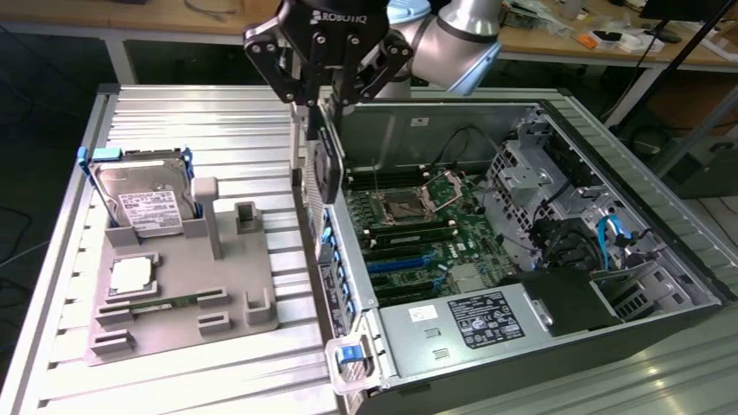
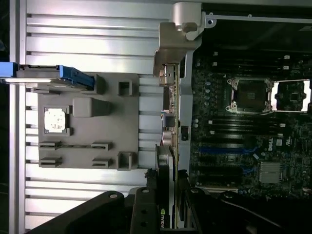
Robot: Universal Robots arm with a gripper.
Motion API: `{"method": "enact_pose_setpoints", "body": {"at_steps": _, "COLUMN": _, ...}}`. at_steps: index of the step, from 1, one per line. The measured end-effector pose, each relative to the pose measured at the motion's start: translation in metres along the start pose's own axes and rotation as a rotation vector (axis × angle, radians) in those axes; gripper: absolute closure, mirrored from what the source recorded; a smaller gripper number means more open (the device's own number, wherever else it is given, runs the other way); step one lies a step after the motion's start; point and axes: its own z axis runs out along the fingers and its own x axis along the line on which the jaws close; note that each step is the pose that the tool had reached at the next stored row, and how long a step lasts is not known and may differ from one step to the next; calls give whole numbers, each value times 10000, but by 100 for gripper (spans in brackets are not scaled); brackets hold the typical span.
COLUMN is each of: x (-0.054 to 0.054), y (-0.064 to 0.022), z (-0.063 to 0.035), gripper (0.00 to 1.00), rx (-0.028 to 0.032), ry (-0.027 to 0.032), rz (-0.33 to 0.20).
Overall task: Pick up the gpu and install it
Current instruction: 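Pick up the gpu and move the gpu toward the slot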
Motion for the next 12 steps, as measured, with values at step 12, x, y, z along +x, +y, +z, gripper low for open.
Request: {"method": "enact_pose_setpoints", "body": {"at_steps": 12, "x": -405, "y": -35, "z": -69, "gripper": 73, "rx": -5, "ry": 121, "rz": 1}}
